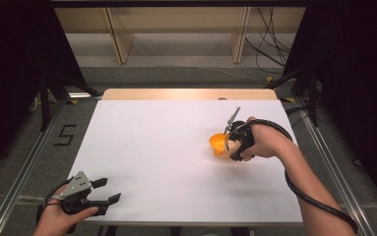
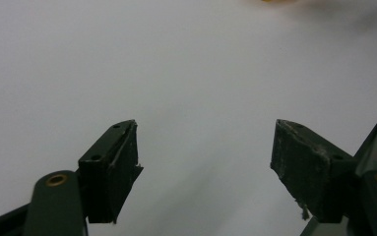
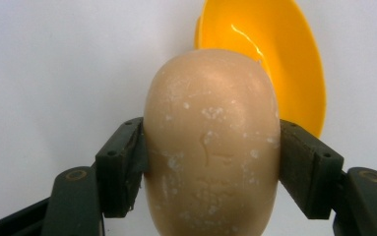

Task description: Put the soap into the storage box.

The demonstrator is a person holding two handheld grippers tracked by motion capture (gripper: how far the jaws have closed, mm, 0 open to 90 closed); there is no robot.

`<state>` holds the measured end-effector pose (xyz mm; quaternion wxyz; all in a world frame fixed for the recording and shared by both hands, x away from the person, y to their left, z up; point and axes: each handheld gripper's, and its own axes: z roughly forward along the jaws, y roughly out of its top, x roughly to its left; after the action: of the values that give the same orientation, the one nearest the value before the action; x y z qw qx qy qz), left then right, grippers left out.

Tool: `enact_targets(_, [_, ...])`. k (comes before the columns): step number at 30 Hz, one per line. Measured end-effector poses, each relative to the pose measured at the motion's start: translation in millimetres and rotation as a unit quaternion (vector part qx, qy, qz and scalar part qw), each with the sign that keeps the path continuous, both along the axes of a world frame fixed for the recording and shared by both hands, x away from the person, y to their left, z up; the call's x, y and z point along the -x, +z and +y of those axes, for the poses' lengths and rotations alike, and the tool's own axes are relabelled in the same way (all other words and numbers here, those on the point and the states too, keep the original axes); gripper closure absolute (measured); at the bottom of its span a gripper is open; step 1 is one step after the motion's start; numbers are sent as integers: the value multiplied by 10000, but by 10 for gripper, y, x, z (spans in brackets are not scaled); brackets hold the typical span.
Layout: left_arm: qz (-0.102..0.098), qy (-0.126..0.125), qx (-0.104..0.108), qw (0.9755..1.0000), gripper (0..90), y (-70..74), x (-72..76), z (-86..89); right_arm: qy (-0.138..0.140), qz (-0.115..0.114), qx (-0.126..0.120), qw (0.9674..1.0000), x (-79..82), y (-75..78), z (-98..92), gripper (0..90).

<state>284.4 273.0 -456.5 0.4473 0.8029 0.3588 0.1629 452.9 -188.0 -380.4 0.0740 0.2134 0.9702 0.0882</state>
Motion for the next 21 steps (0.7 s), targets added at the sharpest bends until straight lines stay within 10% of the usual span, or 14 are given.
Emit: enact_targets(21, [-5,35,55,10000,258,-1,6,-5,286,-516,-26,9983,-129,4,119,334])
